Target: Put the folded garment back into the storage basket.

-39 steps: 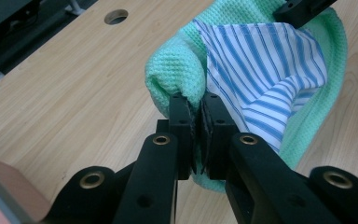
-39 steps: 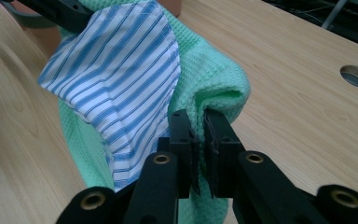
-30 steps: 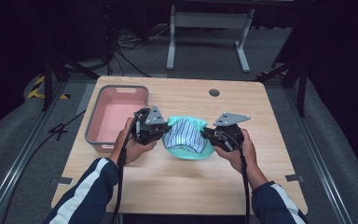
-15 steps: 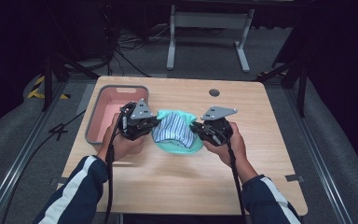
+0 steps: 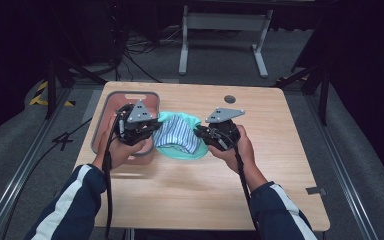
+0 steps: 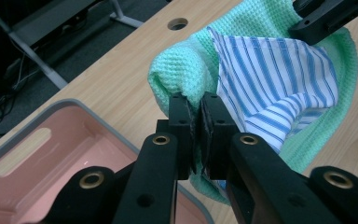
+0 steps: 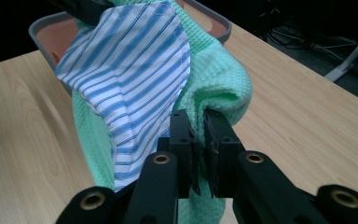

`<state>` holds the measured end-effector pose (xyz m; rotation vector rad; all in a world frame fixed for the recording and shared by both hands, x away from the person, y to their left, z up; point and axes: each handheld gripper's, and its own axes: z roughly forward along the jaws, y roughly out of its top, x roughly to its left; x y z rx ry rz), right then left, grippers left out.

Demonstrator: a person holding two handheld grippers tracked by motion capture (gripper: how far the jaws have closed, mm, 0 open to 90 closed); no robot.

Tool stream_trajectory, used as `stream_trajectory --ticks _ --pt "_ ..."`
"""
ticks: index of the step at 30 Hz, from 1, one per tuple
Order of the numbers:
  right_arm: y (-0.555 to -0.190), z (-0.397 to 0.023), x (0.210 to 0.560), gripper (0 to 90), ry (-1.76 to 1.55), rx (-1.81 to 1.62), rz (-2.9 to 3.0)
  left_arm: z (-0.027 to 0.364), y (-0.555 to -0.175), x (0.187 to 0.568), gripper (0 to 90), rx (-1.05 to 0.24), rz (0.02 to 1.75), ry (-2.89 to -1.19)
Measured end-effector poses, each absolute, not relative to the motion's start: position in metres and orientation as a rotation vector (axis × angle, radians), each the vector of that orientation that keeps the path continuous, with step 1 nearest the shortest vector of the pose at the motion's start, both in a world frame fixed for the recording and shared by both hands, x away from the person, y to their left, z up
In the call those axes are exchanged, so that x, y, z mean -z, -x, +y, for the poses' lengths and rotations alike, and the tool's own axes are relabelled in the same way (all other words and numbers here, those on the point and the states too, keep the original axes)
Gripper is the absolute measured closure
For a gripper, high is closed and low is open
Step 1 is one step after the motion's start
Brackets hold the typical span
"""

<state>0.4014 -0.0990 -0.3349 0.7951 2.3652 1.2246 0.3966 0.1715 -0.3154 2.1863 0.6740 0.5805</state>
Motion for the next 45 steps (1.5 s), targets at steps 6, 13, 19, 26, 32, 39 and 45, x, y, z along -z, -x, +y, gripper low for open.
stream_trajectory --ticks 6,13,19,26,32,39,45 --pt "-0.406 -0.089 0.330 82.7 -0.782 -1.237 2.368 0.183 -0.397 0.313 84.2 -0.597 0.700 -2.176" --pt "-0.411 -0.069 0.324 82.7 -0.748 -1.237 2.383 0.199 -0.398 0.314 84.2 -0.616 0.740 -2.164" --pt "-0.418 -0.050 0.322 82.6 -0.735 -1.251 2.397 0.215 -0.399 0.312 84.2 -0.636 0.775 -2.154" --pt "-0.424 -0.025 0.317 82.7 -0.705 -1.254 2.416 0.237 -0.399 0.307 84.2 -0.666 0.818 -2.132" --pt "-0.428 -0.005 0.314 82.6 -0.673 -1.248 2.433 0.252 -0.396 0.306 84.2 -0.686 0.844 -2.136" --pt "-0.435 0.019 0.318 82.6 -0.641 -1.245 2.452 0.268 -0.396 0.308 84.2 -0.709 0.880 -2.138" --pt "-0.439 0.040 0.322 82.6 -0.616 -1.243 2.467 0.280 -0.399 0.310 84.2 -0.728 0.917 -2.135"
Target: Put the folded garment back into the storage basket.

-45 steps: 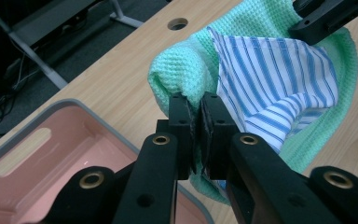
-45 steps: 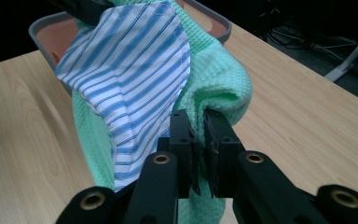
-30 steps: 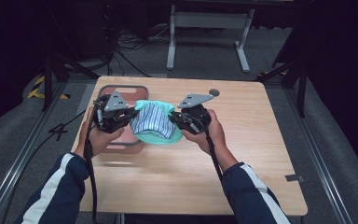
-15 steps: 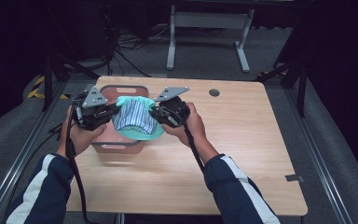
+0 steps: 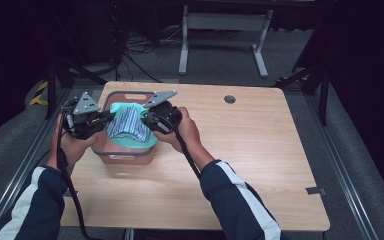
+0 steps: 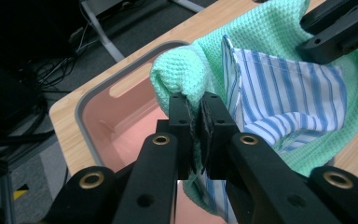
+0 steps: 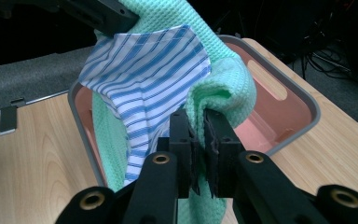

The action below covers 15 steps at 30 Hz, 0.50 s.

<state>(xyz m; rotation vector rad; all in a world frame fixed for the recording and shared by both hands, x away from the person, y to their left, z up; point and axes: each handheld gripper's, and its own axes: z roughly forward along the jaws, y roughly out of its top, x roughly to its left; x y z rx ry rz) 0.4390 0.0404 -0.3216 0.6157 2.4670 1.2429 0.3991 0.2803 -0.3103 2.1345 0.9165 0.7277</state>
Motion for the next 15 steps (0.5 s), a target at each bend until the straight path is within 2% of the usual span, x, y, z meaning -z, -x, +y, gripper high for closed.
stream_trajectory --ticks 15 --pt "-0.460 0.075 0.347 82.5 -0.643 -1.200 2.512 0.297 -0.414 0.334 84.2 -0.723 0.996 -2.142"
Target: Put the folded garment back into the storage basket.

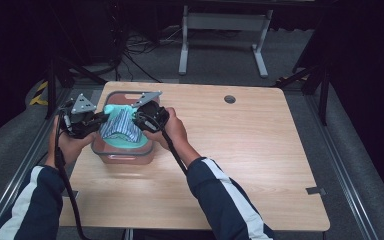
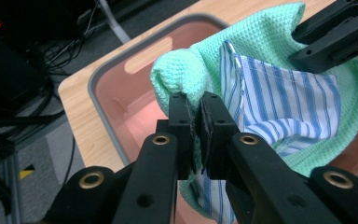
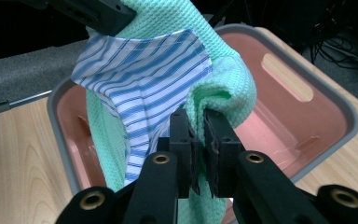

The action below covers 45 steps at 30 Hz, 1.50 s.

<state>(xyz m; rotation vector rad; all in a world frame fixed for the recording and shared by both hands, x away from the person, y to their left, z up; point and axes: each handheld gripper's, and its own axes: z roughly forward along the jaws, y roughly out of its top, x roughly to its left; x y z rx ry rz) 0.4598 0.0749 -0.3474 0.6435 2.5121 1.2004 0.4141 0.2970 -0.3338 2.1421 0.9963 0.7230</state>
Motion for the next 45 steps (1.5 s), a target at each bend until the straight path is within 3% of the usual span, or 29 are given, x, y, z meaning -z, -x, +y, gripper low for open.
stream_trajectory --ticks 24,45 --pt "-0.478 0.087 0.390 82.2 -0.735 -1.099 2.565 0.287 -0.433 0.369 82.5 -0.686 1.040 -2.258" --pt "-0.479 0.079 0.394 75.8 -0.777 -1.133 2.544 0.276 -0.429 0.374 74.1 -0.707 1.049 -2.217"
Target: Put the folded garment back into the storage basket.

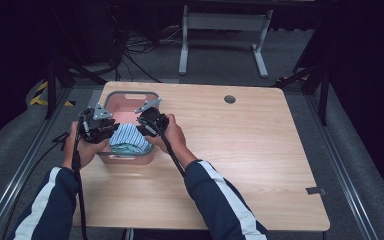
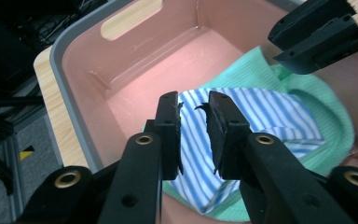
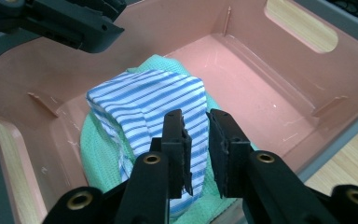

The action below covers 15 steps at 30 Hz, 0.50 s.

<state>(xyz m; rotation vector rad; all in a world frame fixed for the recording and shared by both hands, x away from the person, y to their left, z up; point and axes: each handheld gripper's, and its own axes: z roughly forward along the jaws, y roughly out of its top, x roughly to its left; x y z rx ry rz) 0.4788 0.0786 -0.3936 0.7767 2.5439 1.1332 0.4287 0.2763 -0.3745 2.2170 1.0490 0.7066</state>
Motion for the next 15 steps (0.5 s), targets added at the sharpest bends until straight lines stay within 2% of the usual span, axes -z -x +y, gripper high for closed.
stream_trajectory --ticks 7,15 --pt "-0.475 0.067 0.385 73.4 -0.746 -1.147 2.520 0.273 -0.416 0.364 70.7 -0.717 1.022 -2.122" --pt "-0.469 0.051 0.376 69.0 -0.735 -1.145 2.509 0.257 -0.406 0.359 67.0 -0.715 0.988 -2.103"
